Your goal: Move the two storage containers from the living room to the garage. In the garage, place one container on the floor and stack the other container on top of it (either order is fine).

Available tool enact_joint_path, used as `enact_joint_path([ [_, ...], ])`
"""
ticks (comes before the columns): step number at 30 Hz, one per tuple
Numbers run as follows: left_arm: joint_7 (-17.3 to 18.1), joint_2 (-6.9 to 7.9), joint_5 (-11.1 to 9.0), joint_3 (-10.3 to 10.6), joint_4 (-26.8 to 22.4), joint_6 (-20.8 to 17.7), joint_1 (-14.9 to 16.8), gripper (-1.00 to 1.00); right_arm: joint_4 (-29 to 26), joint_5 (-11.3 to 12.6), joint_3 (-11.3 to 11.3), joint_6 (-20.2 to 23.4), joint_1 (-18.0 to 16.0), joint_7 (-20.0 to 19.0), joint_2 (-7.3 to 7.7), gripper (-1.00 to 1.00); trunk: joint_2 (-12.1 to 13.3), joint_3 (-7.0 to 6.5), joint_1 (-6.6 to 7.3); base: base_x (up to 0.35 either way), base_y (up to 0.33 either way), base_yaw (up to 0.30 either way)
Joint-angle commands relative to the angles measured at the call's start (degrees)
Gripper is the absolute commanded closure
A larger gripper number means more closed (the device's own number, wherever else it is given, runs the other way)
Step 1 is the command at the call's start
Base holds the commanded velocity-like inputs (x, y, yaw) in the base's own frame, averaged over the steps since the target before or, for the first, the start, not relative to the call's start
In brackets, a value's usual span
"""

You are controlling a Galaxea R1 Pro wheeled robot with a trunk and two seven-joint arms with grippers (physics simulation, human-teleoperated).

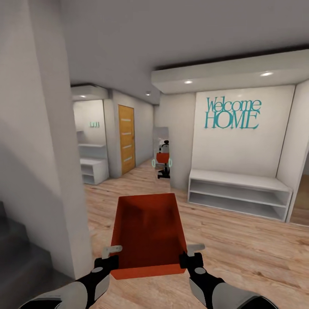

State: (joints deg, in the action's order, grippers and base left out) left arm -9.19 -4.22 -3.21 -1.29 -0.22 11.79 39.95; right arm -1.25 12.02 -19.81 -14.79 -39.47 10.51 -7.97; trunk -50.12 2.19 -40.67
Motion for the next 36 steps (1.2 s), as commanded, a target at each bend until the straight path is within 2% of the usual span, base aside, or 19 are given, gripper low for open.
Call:
enact_joint_path([
  [1,0.16,0.00,-0.67,-0.64,-0.04,0.34,0.04,1.00,0.01,0.02,2.84,-0.01,-0.08,-0.41,-0.56,1.00,-0.07,0.09,-0.05,0.323,0.000,0.000],
  [36,0.14,0.00,-0.75,-0.65,-0.04,0.27,0.04,1.00,0.02,0.02,2.85,-0.05,-0.08,-0.41,-0.56,1.00,-0.07,0.09,-0.05,0.323,0.000,0.000],
])
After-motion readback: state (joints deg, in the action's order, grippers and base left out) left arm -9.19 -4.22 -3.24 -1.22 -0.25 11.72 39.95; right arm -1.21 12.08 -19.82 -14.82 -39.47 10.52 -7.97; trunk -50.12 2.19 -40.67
